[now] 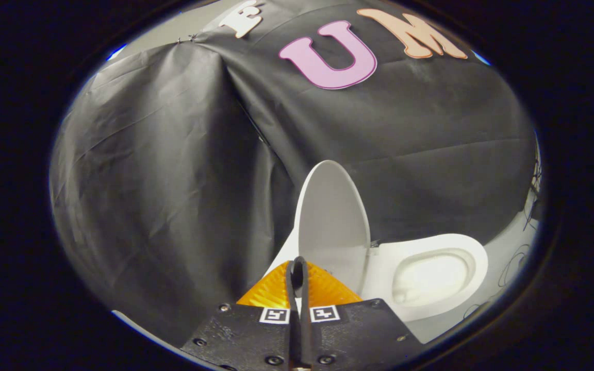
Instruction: Open the toilet lid.
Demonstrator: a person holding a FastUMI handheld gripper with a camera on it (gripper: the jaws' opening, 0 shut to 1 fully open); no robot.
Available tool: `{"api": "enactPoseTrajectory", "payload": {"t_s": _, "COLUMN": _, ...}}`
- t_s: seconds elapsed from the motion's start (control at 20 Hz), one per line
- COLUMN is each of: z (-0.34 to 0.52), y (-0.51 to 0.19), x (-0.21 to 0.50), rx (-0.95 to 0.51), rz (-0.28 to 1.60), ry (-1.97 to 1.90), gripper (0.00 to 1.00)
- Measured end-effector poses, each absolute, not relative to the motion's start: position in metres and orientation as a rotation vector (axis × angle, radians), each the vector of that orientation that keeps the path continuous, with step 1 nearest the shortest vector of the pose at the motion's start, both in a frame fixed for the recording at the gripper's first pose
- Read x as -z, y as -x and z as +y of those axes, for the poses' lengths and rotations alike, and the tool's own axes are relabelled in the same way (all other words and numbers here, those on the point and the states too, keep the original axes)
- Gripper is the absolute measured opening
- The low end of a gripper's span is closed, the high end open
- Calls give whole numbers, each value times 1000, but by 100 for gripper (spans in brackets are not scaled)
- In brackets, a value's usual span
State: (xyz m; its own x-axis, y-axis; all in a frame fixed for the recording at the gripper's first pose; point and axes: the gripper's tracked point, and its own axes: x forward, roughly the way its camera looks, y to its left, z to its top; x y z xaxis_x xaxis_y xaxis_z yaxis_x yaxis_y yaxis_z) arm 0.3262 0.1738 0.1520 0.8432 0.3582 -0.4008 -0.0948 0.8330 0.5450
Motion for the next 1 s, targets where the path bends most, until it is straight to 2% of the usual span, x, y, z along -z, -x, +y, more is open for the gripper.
{"api": "enactPoseTrajectory", "payload": {"t_s": 0.45, "z": 200, "y": -335, "x": -151, "rx": -308, "rz": 494, "ry": -519, "gripper": 2}}
{"api": "enactPoseTrajectory", "payload": {"t_s": 0.85, "z": 214, "y": -333, "x": -159, "rx": -363, "rz": 454, "ry": -564, "gripper": 35}}
{"api": "enactPoseTrajectory", "payload": {"t_s": 1.0, "z": 213, "y": -329, "x": -167, "rx": -381, "rz": 441, "ry": -591, "gripper": 40}}
